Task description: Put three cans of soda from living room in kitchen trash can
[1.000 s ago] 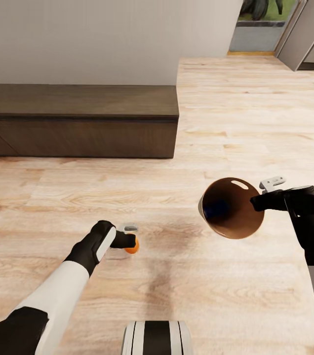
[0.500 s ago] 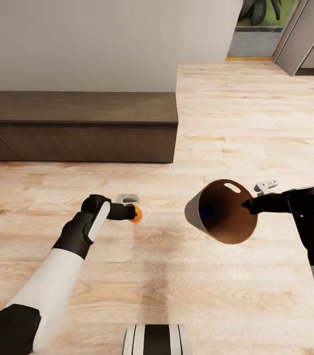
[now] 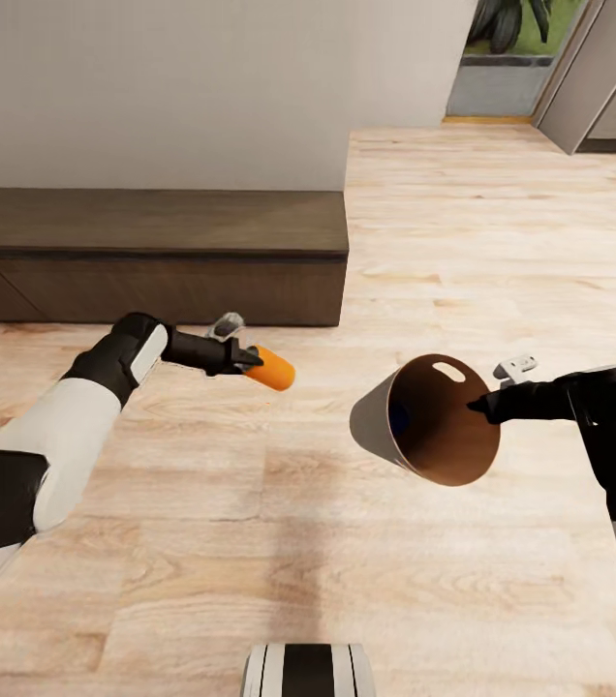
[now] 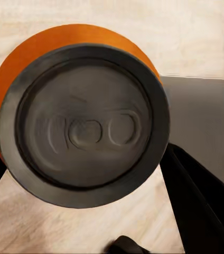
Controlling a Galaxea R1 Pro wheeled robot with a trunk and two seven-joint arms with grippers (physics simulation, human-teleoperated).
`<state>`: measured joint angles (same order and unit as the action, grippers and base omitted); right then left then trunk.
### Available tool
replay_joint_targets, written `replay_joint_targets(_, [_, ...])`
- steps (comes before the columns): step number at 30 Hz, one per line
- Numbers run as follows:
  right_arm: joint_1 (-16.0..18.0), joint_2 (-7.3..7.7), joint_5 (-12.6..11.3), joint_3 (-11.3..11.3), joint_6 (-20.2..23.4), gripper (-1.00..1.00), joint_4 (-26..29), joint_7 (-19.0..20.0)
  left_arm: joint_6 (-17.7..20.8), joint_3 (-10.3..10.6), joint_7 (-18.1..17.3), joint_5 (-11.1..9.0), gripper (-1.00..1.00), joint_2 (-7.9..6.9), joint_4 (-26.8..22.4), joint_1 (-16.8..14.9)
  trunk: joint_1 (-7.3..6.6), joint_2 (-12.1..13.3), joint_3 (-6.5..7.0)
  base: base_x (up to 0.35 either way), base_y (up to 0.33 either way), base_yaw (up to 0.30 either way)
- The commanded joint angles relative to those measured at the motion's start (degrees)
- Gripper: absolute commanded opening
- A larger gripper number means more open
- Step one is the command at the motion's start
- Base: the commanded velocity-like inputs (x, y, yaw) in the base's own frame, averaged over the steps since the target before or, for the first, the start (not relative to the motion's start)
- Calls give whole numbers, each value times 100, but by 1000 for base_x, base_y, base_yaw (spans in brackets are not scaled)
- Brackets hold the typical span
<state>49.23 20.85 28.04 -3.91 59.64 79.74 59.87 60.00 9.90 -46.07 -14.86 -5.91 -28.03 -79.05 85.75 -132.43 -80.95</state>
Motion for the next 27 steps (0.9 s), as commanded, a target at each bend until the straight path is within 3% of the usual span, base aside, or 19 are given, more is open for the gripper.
replay_joint_targets(1, [1, -1, -61, -2, 36, -100, -1, 35, 0, 12, -117, 19, -100, -7, 110, -108, -22, 42, 18, 0, 0, 0])
replay_joint_targets(4, [0, -1, -61, 2, 36, -100, -6, 39, 0, 154, -530, 24, -100, -22, 388, -440, -88, 162, 72, 0, 0, 0])
replay_joint_targets(7, [-1, 2, -62, 4, 36, -100, -54, 42, 0, 738, -1501, 27, -100, -30, 800, -801, -154, 282, 126, 0, 0, 0])
replay_joint_targets(10, [4, 7, -62, -1, 36, -100, -123, 42, 0, 941, -1817, 29, -100, -31, 903, -876, -220, 403, 180, 0, 0, 0])
replay_joint_targets(17, [5, 18, -71, -19, 36, -100, -142, 61, 0, 1265, -2010, 38, -100, -23, 977, -923, -374, 683, 328, 0, 0, 0])
replay_joint_targets(20, [7, 21, -67, -132, 36, -100, -134, 105, 0, 1394, -2025, 37, -100, -7, 981, -926, -440, 804, 407, 0, 0, 0])
replay_joint_targets(27, [48, 16, -47, -179, 36, -100, -497, 128, 0, 1438, -2104, 3, -100, 18, 942, -928, -593, 1084, 595, 0, 0, 0])
